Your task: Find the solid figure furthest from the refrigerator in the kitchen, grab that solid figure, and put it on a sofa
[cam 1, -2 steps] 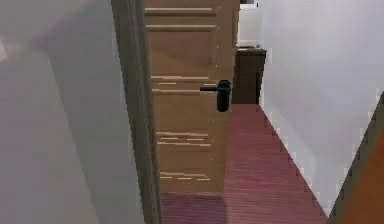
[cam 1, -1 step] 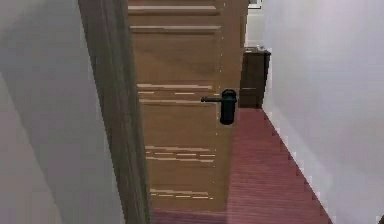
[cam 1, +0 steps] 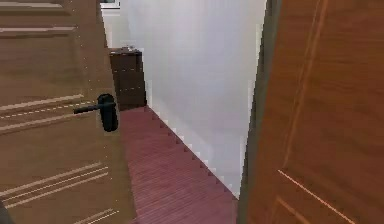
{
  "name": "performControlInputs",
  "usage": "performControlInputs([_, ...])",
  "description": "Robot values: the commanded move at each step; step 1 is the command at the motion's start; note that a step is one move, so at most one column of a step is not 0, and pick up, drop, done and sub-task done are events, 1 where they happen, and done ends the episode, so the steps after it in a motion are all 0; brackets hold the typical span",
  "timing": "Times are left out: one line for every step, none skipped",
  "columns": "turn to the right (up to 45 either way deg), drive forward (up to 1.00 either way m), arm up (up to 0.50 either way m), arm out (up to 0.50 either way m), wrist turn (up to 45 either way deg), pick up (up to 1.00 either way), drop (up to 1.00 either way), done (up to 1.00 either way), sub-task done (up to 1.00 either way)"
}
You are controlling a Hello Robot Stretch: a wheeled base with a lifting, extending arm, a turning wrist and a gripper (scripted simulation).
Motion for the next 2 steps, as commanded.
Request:
performControlInputs([0.0, 1.00, 0.00, 0.00, 0.0, 0.00, 0.00, 0.00, 0.00])
performControlInputs([0.0, 0.20, 0.00, 0.00, 0.0, 0.00, 0.00, 0.00, 0.00])
